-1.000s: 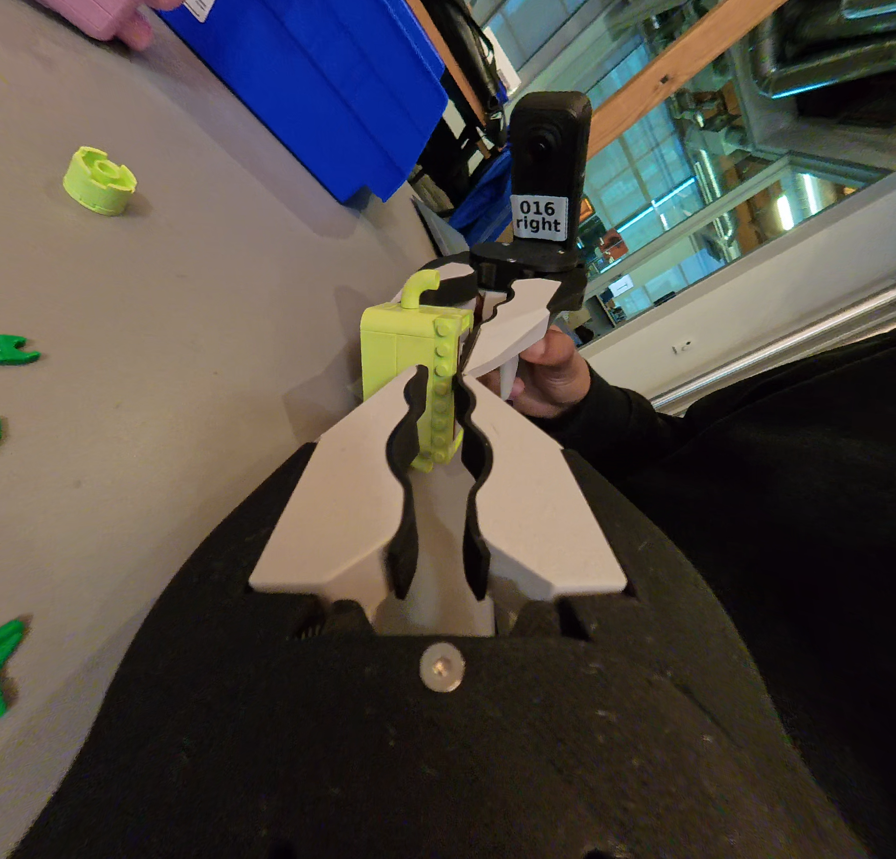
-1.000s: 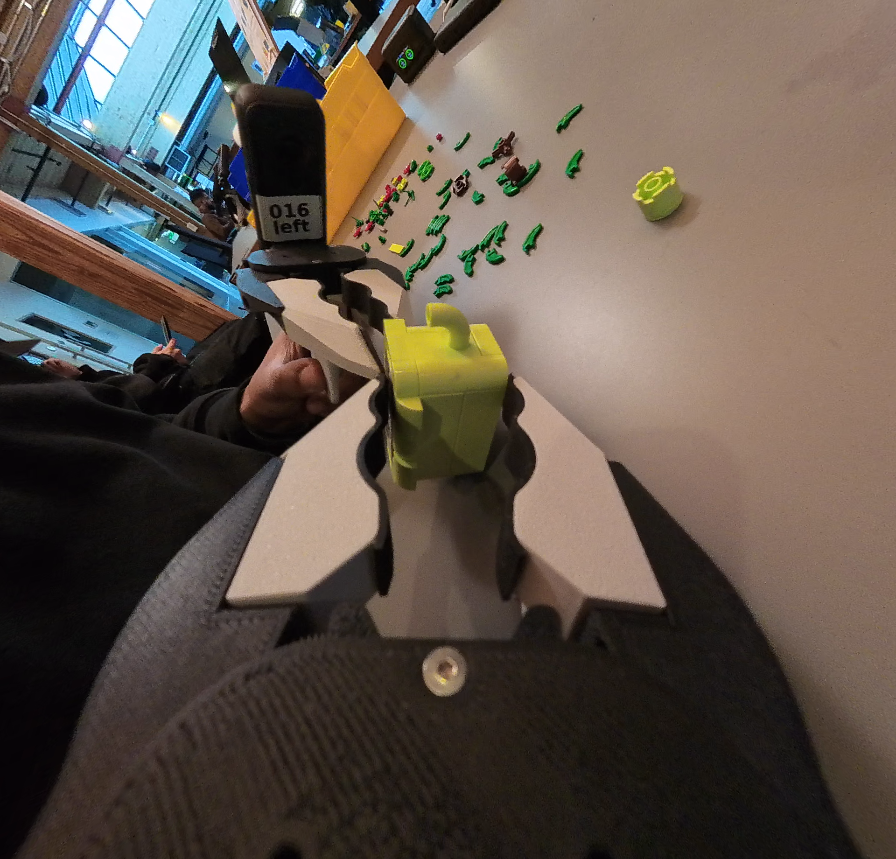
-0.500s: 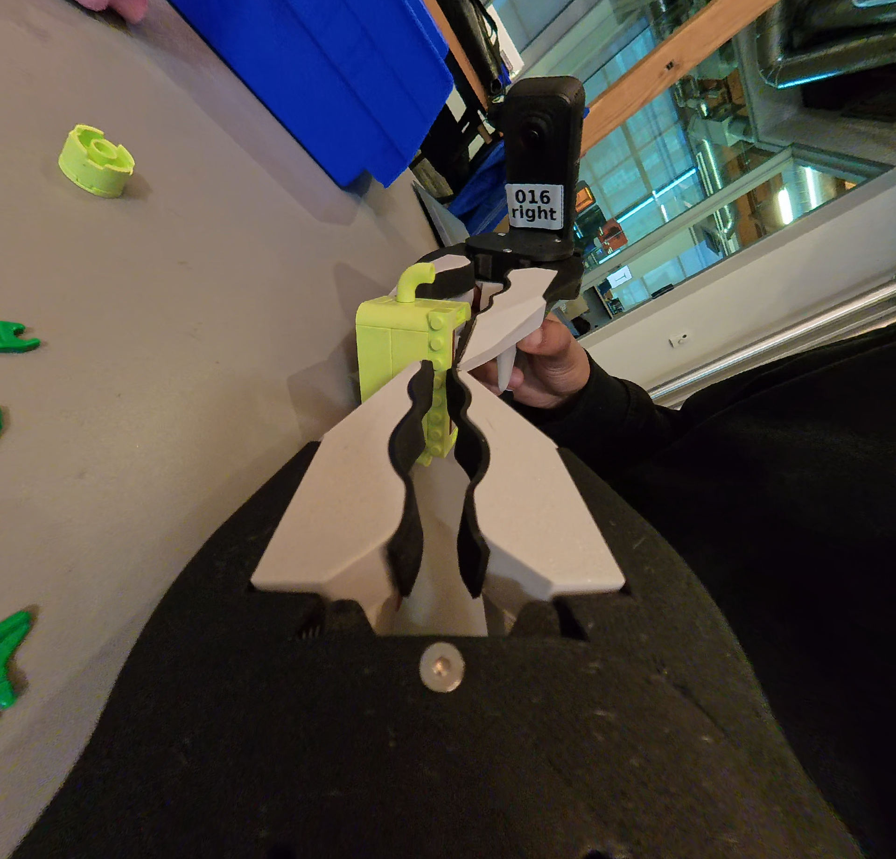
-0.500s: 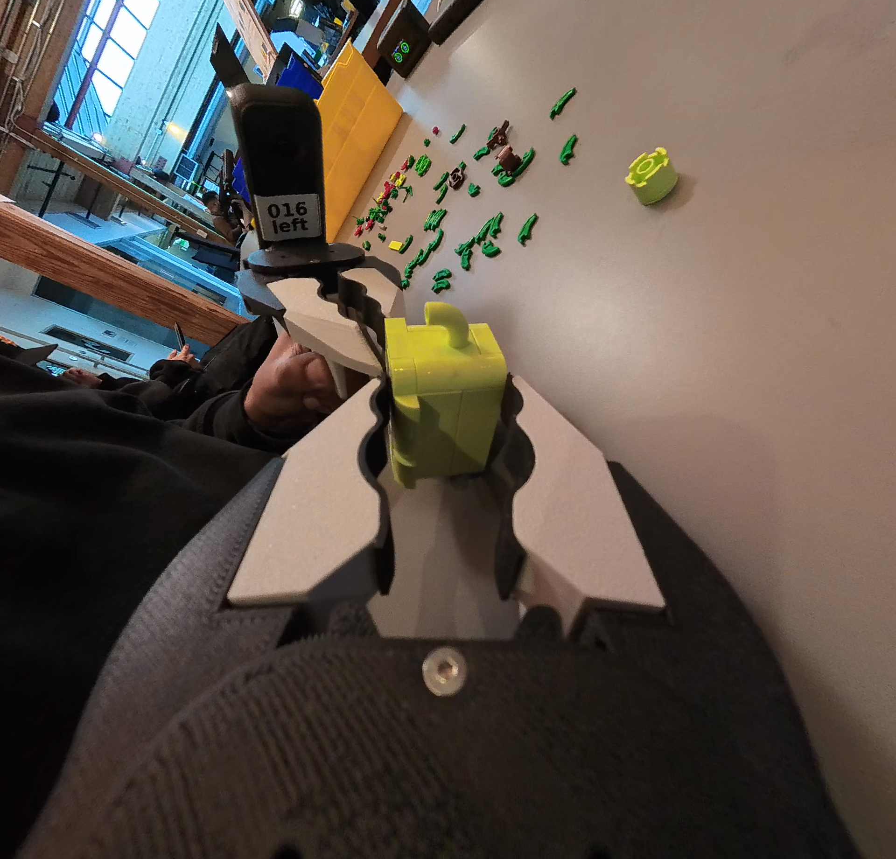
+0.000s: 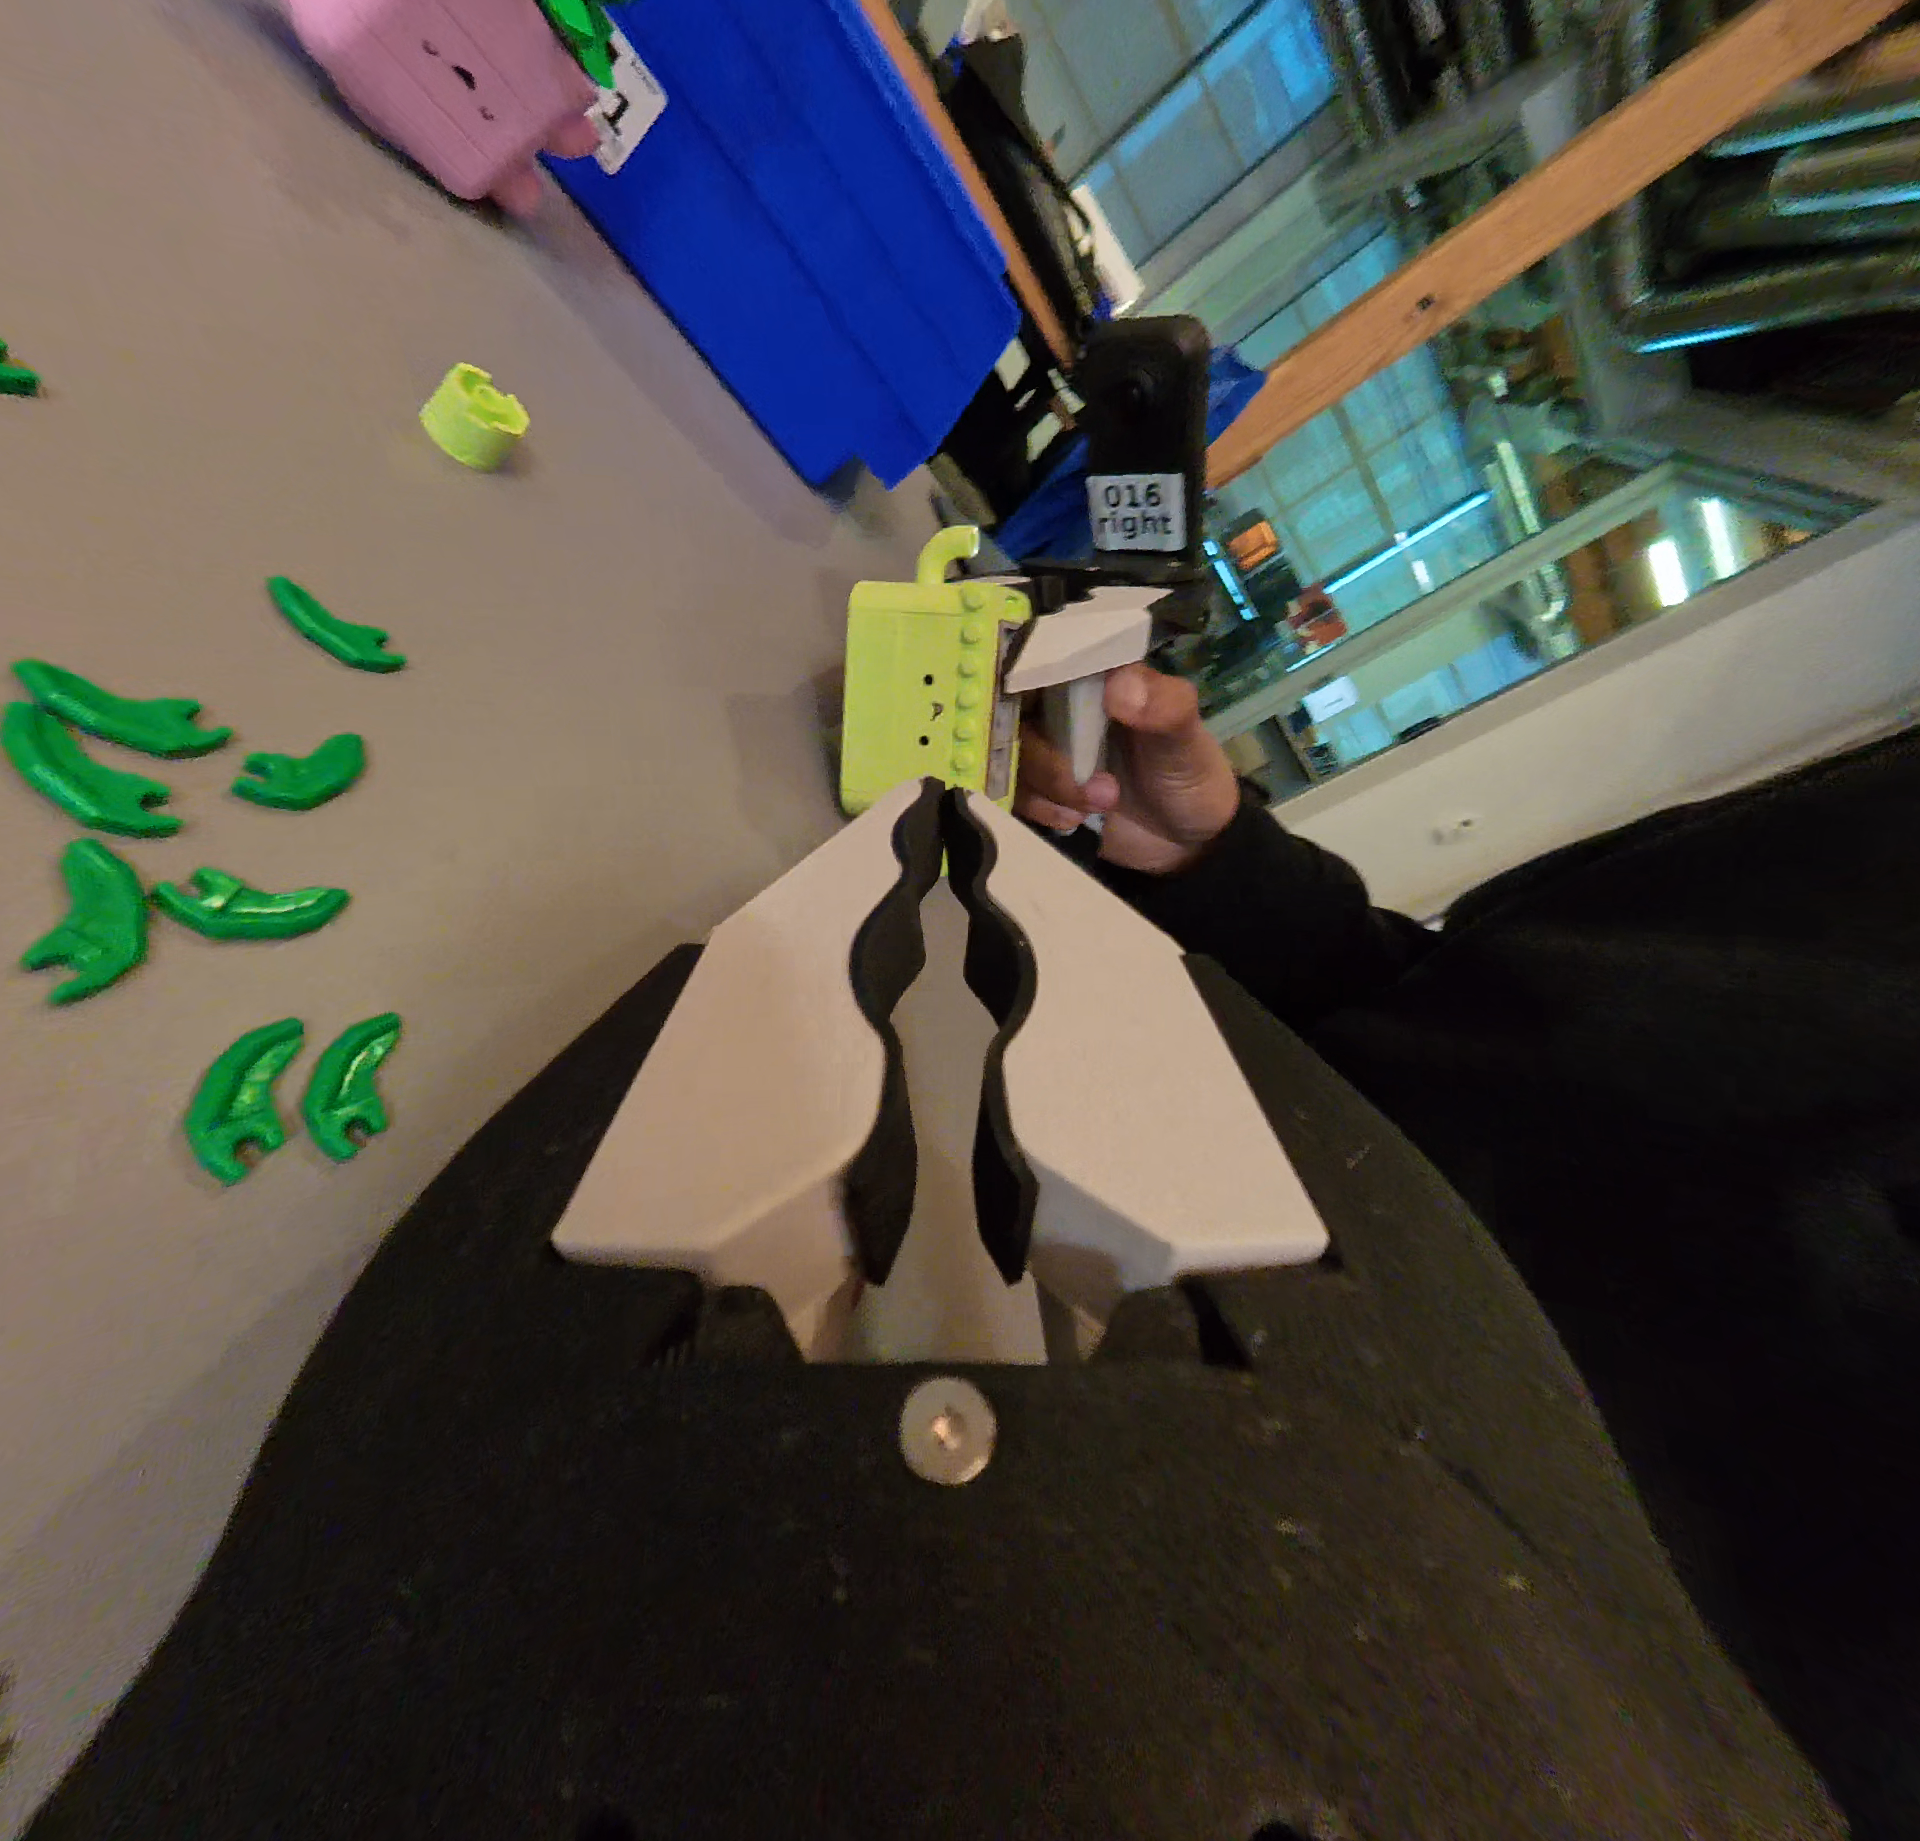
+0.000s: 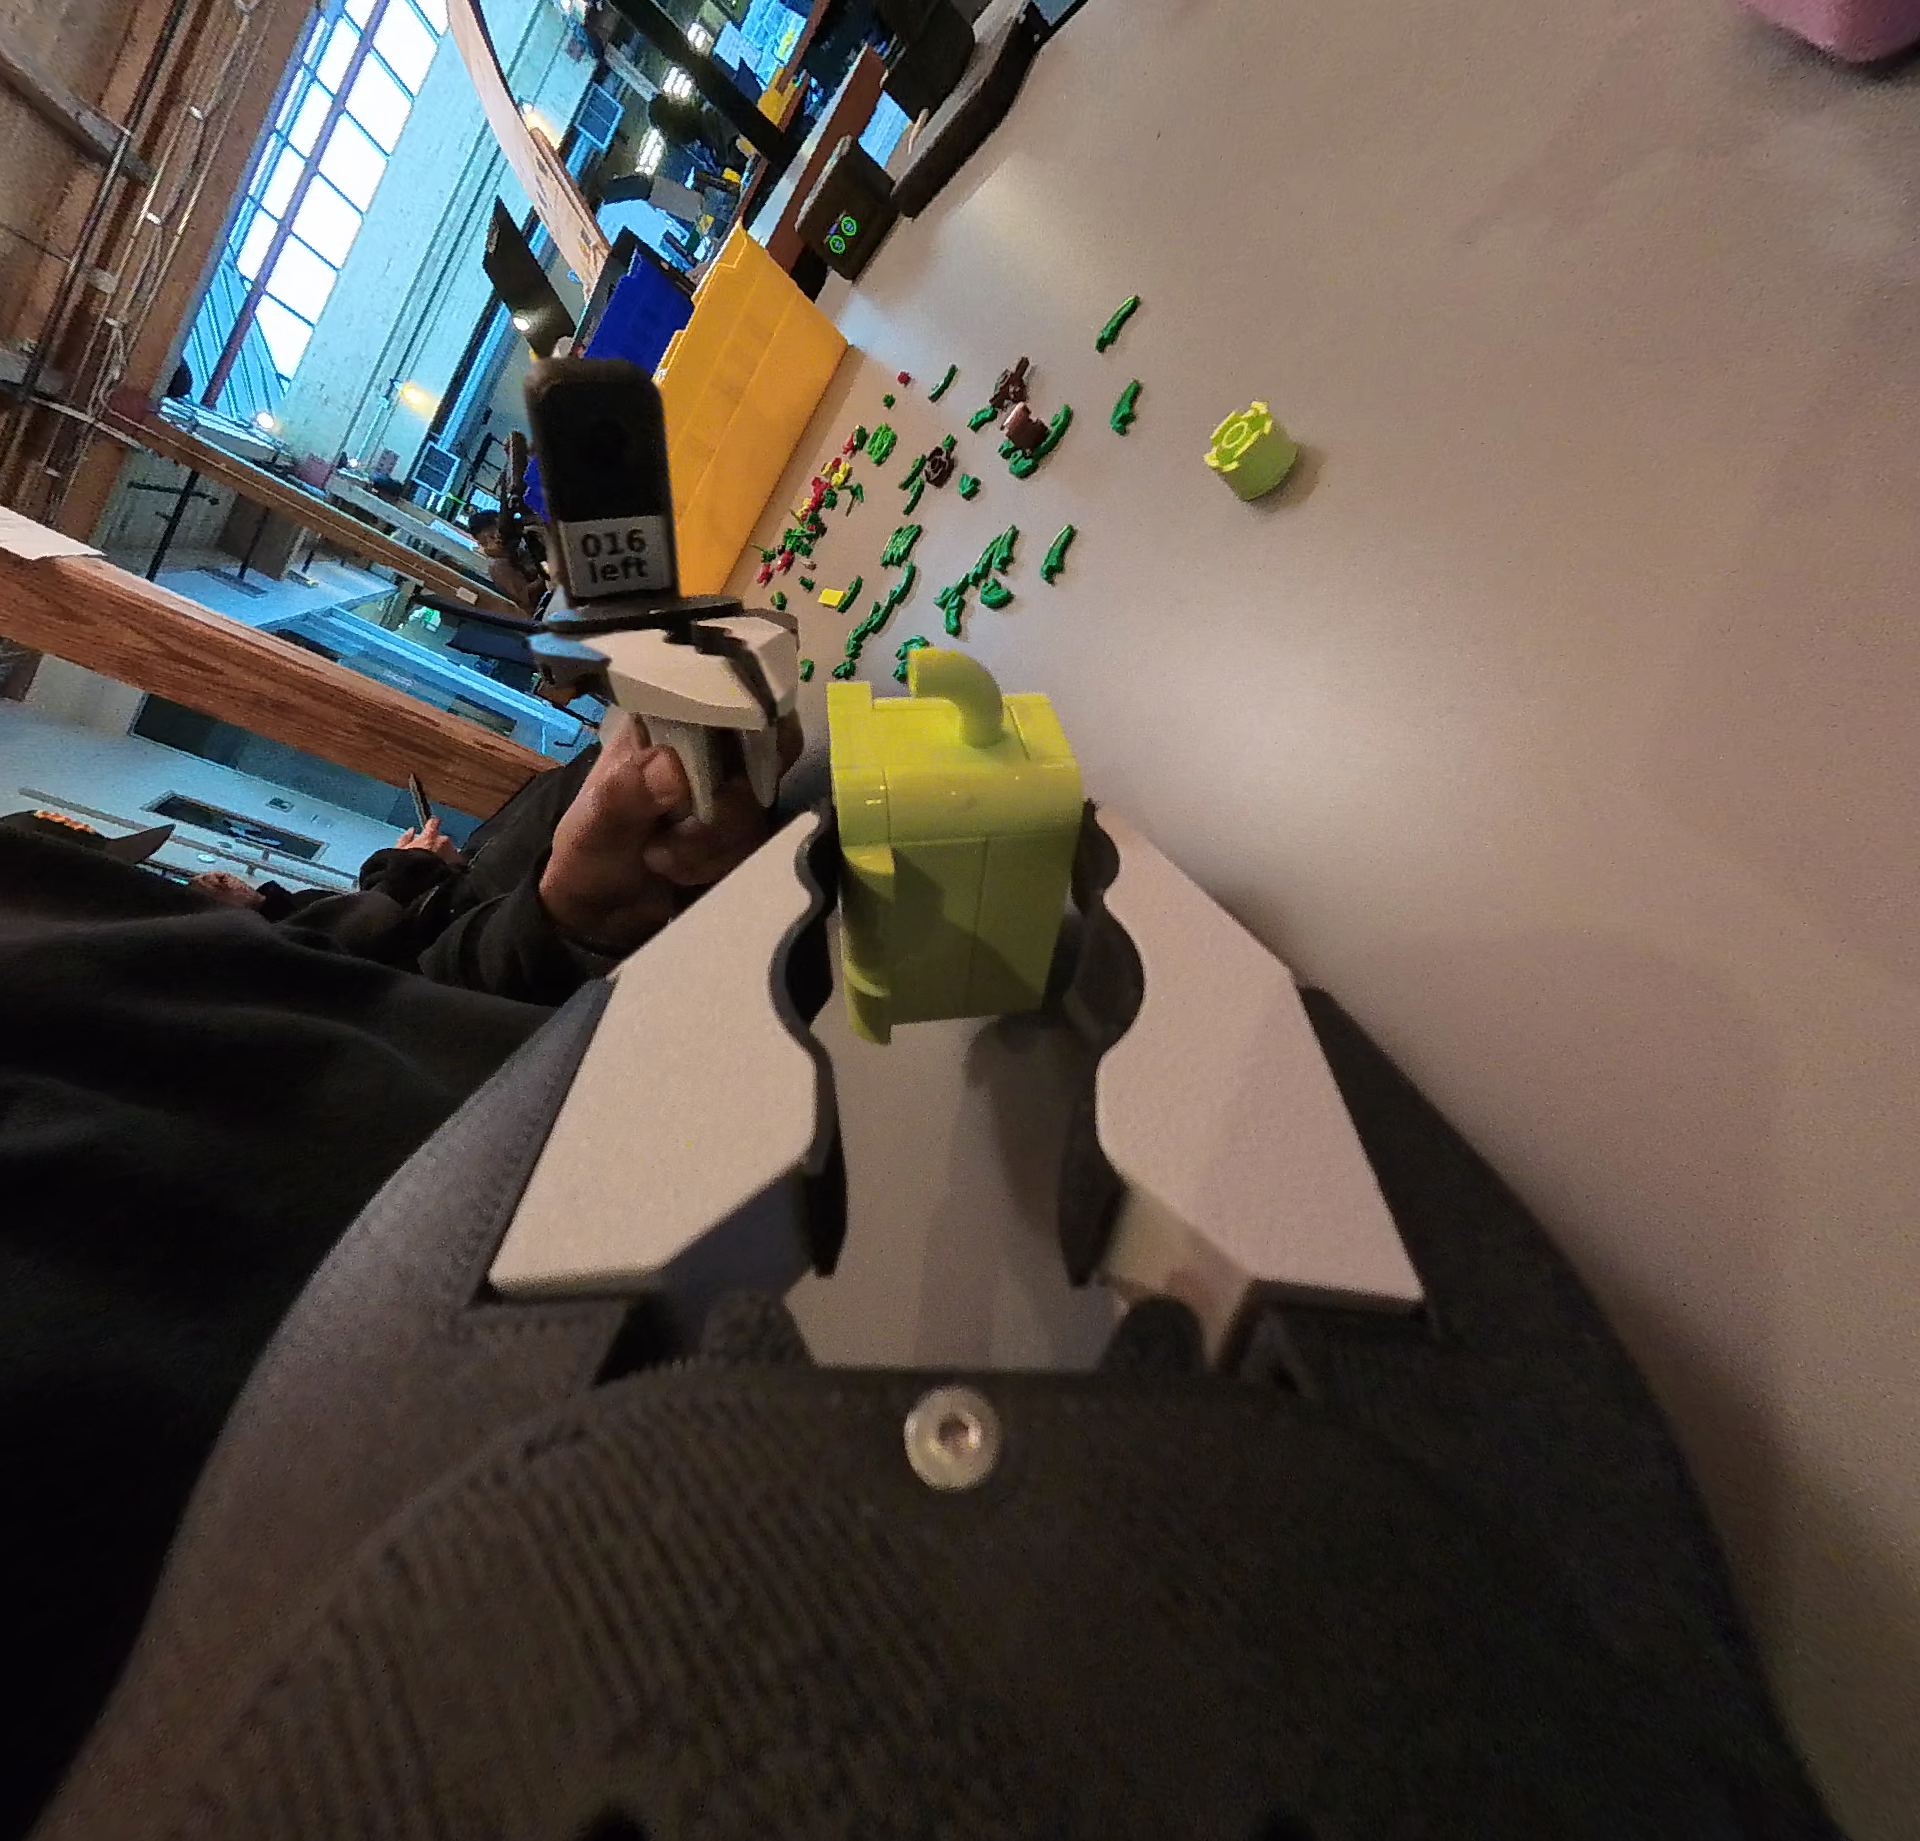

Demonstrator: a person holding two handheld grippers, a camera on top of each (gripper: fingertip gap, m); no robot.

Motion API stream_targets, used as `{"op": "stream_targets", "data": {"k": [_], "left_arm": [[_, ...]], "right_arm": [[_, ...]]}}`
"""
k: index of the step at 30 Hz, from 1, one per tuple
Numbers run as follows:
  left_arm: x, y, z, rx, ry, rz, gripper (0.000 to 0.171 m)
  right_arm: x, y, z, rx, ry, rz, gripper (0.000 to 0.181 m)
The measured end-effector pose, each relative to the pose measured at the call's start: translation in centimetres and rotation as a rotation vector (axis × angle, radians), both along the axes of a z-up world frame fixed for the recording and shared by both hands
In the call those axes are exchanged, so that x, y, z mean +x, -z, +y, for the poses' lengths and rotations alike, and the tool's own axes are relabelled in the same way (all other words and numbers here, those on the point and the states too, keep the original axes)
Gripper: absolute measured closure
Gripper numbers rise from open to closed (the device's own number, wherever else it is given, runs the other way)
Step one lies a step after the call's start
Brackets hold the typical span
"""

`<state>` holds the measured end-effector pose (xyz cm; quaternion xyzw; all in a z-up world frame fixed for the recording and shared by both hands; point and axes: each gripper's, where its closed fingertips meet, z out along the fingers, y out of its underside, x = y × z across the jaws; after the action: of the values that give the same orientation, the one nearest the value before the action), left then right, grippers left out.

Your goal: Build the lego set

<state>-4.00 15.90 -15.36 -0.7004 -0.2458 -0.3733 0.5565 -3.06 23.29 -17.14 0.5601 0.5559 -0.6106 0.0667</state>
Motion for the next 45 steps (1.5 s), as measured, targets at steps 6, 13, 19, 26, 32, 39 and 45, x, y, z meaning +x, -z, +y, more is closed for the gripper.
{"op": "stream_targets", "data": {"k": [6,13,19,26,32,39,45], "left_arm": [[1.8,0.0,1.8,0.006,0.063,-0.005,0.156],[2.8,2.0,3.8,-0.136,0.073,0.048,0.155],[2.7,1.5,3.5,-0.102,0.073,0.037,0.167],[2.7,1.5,3.3,-0.106,0.074,0.049,0.167],[2.5,1.5,3.2,-0.104,0.057,0.06,0.168],[-0.2,1.3,0.6,-0.092,-0.029,0.02,0.171],[2.4,1.1,2.1,-0.079,0.079,0.082,0.154]], "right_arm": [[-0.2,0.3,-1.0,0.032,-0.021,-0.001,0.137],[-0.3,0.3,-1.9,0.032,-0.032,-0.002,0.137],[-0.3,0.3,-1.8,0.019,-0.031,-0.011,0.137],[-0.3,0.3,-1.8,0.019,-0.037,-0.01,0.138],[-0.2,0.2,-1.9,0.015,-0.039,-0.008,0.138],[-0.1,0.1,-0.6,-0.004,-0.008,-0.007,0.138],[-0.3,0.1,-1.0,-0.026,-0.021,-0.018,0.138]]}}
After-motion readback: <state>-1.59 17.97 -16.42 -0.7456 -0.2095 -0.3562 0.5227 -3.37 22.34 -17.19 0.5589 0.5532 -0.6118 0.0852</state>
